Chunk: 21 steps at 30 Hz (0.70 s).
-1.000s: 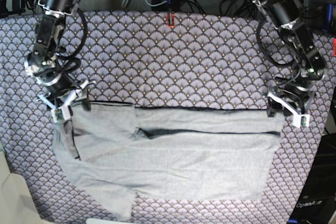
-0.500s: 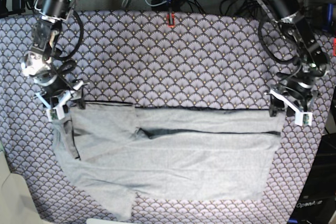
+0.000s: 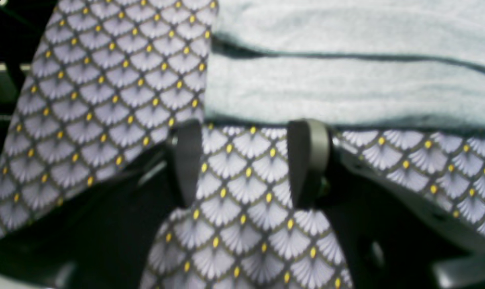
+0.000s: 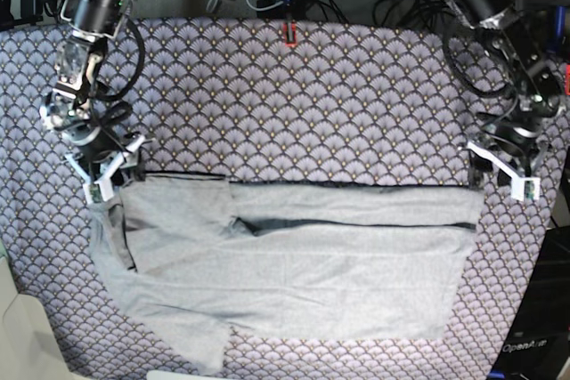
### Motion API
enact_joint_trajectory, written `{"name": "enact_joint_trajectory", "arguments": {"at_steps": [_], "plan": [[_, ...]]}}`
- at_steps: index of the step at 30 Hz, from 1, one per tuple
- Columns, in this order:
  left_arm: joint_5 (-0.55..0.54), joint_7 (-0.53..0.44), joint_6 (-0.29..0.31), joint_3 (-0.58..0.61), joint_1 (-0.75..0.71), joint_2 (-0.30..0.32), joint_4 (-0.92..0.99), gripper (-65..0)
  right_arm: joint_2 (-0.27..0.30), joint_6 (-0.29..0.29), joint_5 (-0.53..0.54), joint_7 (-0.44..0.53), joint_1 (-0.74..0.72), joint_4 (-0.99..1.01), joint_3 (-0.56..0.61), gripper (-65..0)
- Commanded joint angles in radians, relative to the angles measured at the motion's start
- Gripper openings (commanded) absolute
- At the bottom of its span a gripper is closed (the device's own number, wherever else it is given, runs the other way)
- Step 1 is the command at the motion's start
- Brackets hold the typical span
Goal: Fold the T-shirt properly
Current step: 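Raise both grippers away from the folded shirt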
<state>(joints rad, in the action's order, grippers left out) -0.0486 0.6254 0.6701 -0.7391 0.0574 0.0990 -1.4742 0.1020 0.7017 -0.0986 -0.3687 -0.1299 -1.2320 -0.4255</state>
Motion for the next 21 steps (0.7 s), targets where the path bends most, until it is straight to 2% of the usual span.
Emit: {"name": "enact_joint_trajectory", "arguments": {"at_steps": [1,7,13,15,21], "plan": [[-0.015,-0.026,0.001,-0.001,0.015,0.012,-0.027,-31.3,0.011,-0.004,0.015,0.03,-0.029,-0.016,-0.002,-42.8],[-0.015,-0.026,0.001,-0.001,0.002,0.012,-0.049,-31.3,0.009,-0.004,0.015,0.03,-0.029,-0.013,-0.002,-43.2],[-0.014,-0.026,0.001,-0.009,-0.001,0.012,-0.049,-31.3,0.011,-0.004,0.01,0.03,-0.063,0.079,0.0,-43.9],[-0.015,-0.026,0.003,-0.032,-0.004,0.011,-0.049,-31.3,0.021,-0.004,0.012,0.03,-0.066,0.111,0.0,-47.2],[-0.015,-0.026,0.004,-0.043,-0.004,0.014,-0.049,-31.3,0.028,-0.004,0.012,0.03,-0.101,0.159,0.0,-64.1]]}}
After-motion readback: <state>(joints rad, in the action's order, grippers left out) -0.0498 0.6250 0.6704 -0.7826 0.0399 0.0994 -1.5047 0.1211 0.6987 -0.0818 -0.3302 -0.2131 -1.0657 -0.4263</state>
